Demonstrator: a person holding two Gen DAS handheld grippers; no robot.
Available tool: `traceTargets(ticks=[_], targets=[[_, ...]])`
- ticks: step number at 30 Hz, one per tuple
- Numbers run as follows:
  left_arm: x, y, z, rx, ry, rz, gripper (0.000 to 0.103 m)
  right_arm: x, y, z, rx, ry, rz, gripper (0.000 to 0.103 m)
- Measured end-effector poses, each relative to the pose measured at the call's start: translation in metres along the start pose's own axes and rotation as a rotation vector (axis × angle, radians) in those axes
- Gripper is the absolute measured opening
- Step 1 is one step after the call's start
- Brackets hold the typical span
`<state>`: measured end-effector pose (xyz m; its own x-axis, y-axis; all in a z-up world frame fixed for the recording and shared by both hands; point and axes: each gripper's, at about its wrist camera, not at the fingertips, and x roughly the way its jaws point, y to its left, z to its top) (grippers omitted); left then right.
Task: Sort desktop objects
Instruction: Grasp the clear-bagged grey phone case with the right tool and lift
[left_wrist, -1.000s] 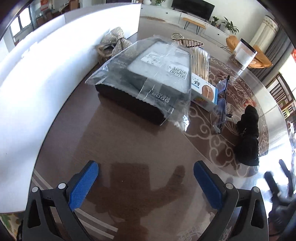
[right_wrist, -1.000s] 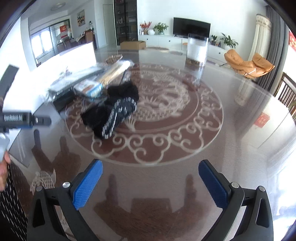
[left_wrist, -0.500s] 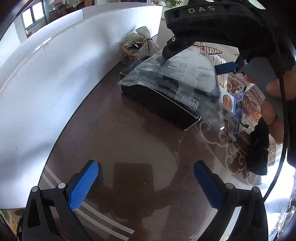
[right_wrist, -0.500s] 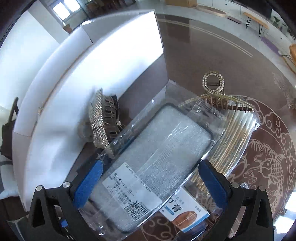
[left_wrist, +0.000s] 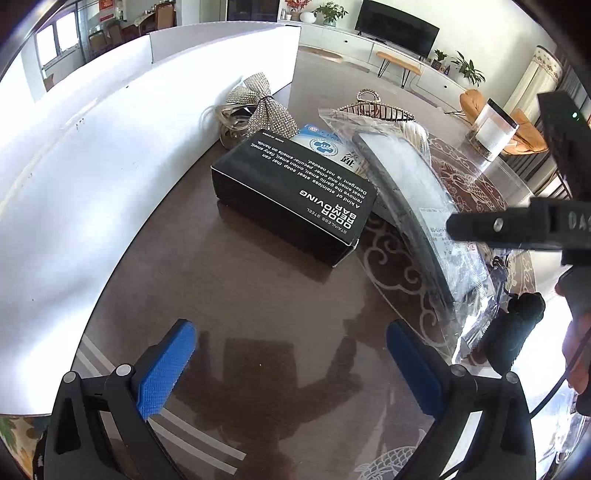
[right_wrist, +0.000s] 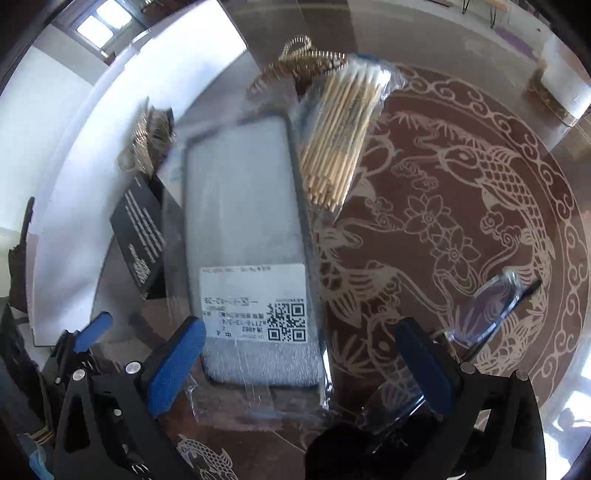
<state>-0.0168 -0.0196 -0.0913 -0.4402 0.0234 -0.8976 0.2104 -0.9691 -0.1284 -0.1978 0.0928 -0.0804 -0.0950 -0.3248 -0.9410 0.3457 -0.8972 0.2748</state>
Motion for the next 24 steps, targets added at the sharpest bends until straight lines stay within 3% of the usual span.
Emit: traceTargets(ticks=[4, 8, 10, 12, 13, 14, 20, 22, 24], targets=[[0.006, -0.007, 0.009, 0.003, 0.009, 0.007, 0.103, -0.027, 0.011, 0.013, -0.018, -0.161, 0.035, 0.103], [0.004, 0.001, 0.009, -0.021, 0.002, -0.003, 0.103, 0.005, 0.03, 0.015, -0.056, -0.093, 0.054, 0.103], [0.004, 0.004, 0.01, -0.03, 0.007, -0.007, 0.103, 0.025, 0.045, 0.01, -0.137, -0.052, -0.01, 0.103], [0.004, 0.006, 0.008, -0.03, 0.014, -0.01, 0.103, 0.032, 0.057, -0.002, -0.231, -0.08, -0.126, 0.1], [0.005, 0.005, 0.007, -0.028, 0.015, -0.01, 0.103, 0.028, 0.058, -0.009, -0.24, -0.11, -0.142, 0.086], [0.006, 0.0, 0.007, -0.025, 0.017, -0.01, 0.103, 0.022, 0.054, -0.016, -0.218, -0.141, -0.137, 0.077], [0.01, -0.004, 0.007, -0.004, 0.033, -0.015, 0.103, -0.005, -0.005, -0.077, -0.018, -0.257, -0.075, 0.076], [0.011, -0.003, 0.008, -0.005, 0.034, -0.018, 0.103, -0.017, -0.021, -0.105, 0.031, -0.317, -0.09, 0.076], [0.011, -0.003, 0.008, -0.01, 0.032, -0.015, 0.103, -0.024, -0.033, -0.127, 0.074, -0.348, -0.164, 0.076]])
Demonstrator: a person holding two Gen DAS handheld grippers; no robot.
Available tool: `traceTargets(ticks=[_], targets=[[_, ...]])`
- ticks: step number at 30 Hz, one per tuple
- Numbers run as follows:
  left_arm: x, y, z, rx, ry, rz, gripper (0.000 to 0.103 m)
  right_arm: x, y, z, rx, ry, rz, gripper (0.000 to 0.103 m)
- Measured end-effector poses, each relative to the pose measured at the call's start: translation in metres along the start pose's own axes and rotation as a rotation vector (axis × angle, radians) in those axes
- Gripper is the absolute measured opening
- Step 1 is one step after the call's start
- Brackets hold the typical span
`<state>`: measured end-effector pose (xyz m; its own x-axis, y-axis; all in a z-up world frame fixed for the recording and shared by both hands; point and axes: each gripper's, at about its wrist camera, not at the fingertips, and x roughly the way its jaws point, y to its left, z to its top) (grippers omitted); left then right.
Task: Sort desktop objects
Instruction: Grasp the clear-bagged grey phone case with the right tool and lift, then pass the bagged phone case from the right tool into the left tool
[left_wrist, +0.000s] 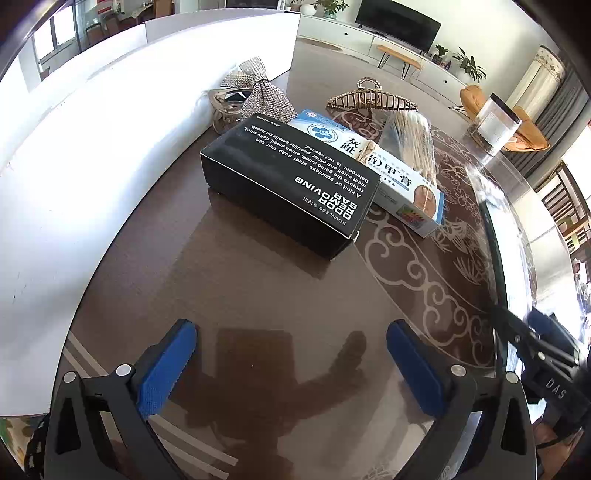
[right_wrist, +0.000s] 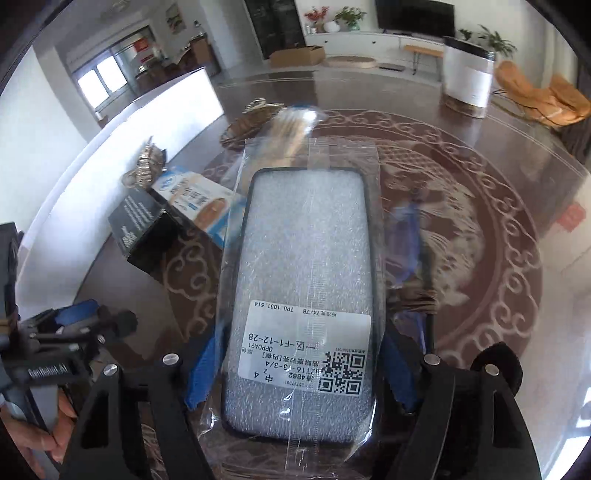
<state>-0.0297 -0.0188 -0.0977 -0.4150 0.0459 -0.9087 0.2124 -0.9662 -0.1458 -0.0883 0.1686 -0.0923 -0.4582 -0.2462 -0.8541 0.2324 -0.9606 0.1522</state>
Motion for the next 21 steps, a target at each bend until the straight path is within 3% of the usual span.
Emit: traceTargets(ticks=[4, 9, 12, 13, 17, 20, 21], targets=[[0.001, 0.0, 0.001, 0.007, -0.005, 0.018, 0.103, -0.017, -0.012, -0.014, 0.016, -0.013, -0.087, 0.076], [0.004, -0.006, 0.001, 0.032, -0.002, 0.075, 0.103, -0.018, 0.032, -0.012, -0.028, -0.072, -0.033, 0.077], [0.006, -0.007, 0.001, 0.057, 0.002, 0.088, 0.103, 0.003, 0.058, -0.009, -0.062, -0.004, 0.042, 0.078], [0.005, -0.006, 0.001, 0.059, 0.005, 0.086, 0.103, 0.005, 0.06, -0.01, -0.048, 0.017, 0.081, 0.084], [-0.002, 0.003, 0.001, -0.01, 0.015, -0.019, 0.103, -0.029, 0.047, -0.016, 0.005, -0.096, 0.152, 0.087], [-0.011, -0.006, 0.0, 0.023, -0.005, -0.113, 0.103, -0.076, 0.02, -0.033, 0.062, -0.229, 0.086, 0.093], [-0.015, -0.013, -0.001, 0.056, -0.017, -0.125, 0.103, -0.091, 0.009, -0.04, 0.083, -0.271, 0.03, 0.1]])
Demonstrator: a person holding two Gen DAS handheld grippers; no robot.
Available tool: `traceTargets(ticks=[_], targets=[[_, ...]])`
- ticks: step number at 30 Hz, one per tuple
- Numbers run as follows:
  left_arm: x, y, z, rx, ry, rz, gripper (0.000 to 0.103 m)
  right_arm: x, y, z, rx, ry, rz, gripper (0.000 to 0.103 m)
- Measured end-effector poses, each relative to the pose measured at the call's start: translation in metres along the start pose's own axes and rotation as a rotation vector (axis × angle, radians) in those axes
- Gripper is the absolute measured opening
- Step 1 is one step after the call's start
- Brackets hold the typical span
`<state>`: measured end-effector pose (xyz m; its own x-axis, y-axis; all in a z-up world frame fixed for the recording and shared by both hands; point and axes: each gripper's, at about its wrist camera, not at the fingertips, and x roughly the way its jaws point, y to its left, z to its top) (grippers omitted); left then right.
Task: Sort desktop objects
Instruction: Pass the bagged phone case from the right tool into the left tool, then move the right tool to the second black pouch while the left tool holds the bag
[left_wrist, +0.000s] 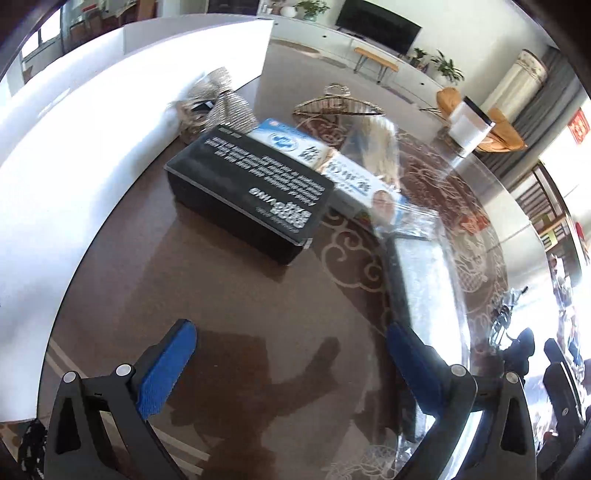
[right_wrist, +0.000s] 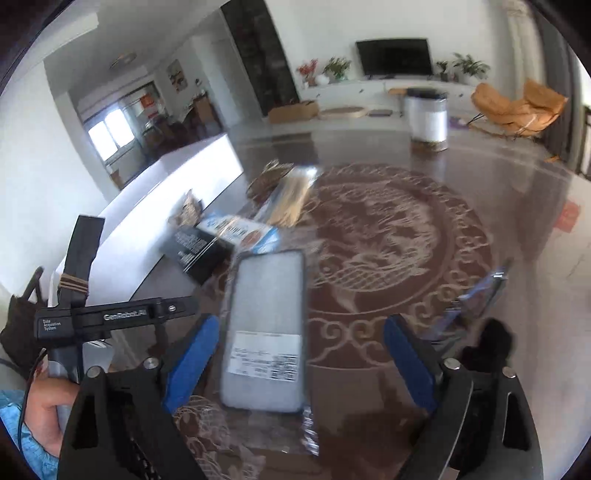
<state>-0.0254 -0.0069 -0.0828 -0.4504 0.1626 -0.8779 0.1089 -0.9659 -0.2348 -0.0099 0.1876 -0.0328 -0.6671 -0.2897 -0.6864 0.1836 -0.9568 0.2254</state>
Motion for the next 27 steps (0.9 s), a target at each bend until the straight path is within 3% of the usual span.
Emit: traceTargets(ticks=[2, 5, 9, 12, 21, 27], targets=[[-0.005, -0.018, -0.004, 0.065, -0.012, -0.031, 0.103, -0.029, -0.025, -0.005, 0.033, -0.065, -0.135, 0.103], [0.003, -0.045, -0.011, 0.071, 0.021, -0.083, 0.103, -0.028, -0.058, -0.013, 0.078, 0.0, -0.199, 0.103], [0.03, -0.092, -0.019, 0.157, 0.08, 0.042, 0.103, -0.007, -0.075, -0.027, 0.096, 0.064, -0.223, 0.103], [0.037, -0.111, -0.022, 0.187, 0.056, 0.105, 0.103, 0.005, -0.072, -0.037, 0.065, 0.087, -0.229, 0.103], [0.039, -0.099, -0.013, 0.086, 0.024, 0.127, 0.103, 0.029, -0.061, -0.051, 0.004, 0.143, -0.313, 0.103], [0.032, -0.1, -0.012, 0.123, -0.009, 0.14, 0.103, 0.033, -0.058, -0.049, -0.005, 0.147, -0.318, 0.103]])
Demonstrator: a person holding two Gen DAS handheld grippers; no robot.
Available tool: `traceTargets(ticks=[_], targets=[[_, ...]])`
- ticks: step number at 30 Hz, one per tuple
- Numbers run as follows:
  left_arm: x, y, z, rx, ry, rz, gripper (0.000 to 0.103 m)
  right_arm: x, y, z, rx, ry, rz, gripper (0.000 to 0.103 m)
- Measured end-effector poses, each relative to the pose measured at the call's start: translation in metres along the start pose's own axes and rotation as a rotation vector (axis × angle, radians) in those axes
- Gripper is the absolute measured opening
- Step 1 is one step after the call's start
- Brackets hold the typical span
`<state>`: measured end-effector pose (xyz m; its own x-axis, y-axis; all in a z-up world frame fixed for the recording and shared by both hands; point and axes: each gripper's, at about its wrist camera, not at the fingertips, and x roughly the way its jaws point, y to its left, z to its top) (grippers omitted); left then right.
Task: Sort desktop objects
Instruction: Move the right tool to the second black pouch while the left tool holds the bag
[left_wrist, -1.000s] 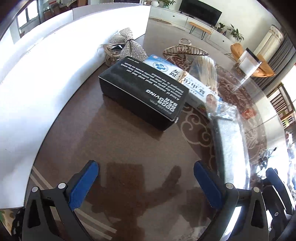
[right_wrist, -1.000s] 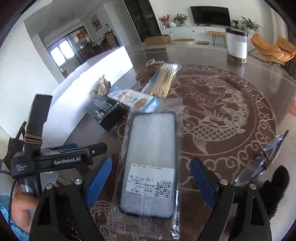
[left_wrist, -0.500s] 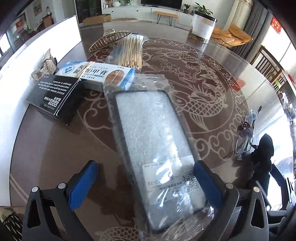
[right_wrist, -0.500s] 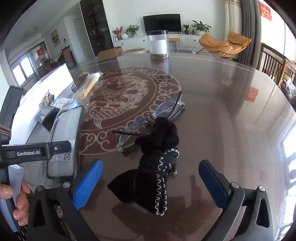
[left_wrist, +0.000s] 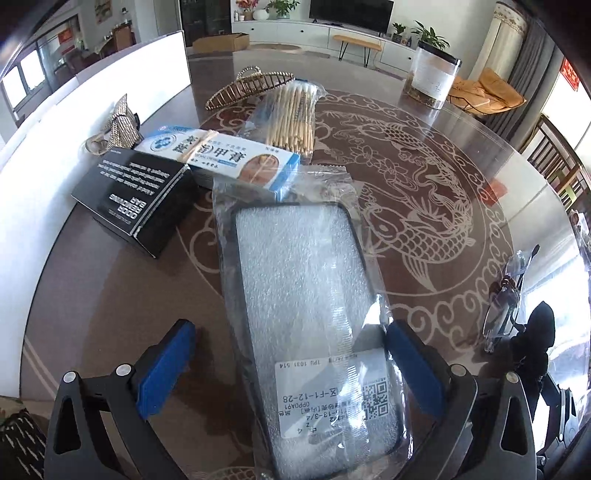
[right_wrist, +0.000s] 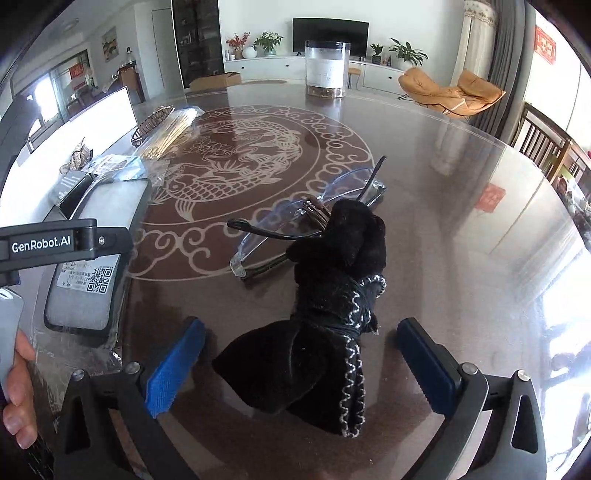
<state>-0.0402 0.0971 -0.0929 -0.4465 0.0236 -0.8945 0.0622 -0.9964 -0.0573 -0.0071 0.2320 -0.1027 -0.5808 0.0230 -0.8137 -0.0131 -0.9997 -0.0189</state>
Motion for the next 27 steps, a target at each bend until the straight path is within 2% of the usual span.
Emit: traceTargets(ticks=[3, 8, 12, 14, 18, 21, 25, 27], targets=[[-0.013, -0.001, -0.004, 0.058, -0.041, -0.058, 0.103, 0.001, 0.001, 0.0, 0.0, 0.0, -0.001, 0.103], [-0.026, 0.004, -0.004, 0.07, -0.095, -0.049, 0.103, 0.001, 0.001, 0.0, 0.0, 0.0, -0.001, 0.103], [-0.017, -0.001, 0.001, 0.046, -0.082, -0.016, 0.103, 0.0, 0.001, 0.0, 0.0, 0.0, -0.001, 0.103], [-0.013, -0.015, 0.002, 0.071, -0.074, -0.004, 0.103, 0.0, 0.001, 0.0, 0.0, 0.0, -0.001, 0.103], [-0.009, -0.031, 0.0, 0.12, -0.077, 0.081, 0.103, 0.0, 0.001, 0.0, 0.0, 0.0, -0.001, 0.103], [0.0, -0.019, -0.001, 0.093, -0.042, 0.096, 0.103, 0.0, 0.001, 0.0, 0.0, 0.0, -0.001, 0.103], [0.012, 0.004, -0.001, 0.028, -0.006, 0.061, 0.103, 0.0, 0.001, 0.0, 0.001, 0.0, -0.001, 0.103], [0.012, 0.012, -0.001, 0.002, 0.001, 0.067, 0.103, 0.0, 0.001, 0.0, 0.001, 0.0, -0.001, 0.103]])
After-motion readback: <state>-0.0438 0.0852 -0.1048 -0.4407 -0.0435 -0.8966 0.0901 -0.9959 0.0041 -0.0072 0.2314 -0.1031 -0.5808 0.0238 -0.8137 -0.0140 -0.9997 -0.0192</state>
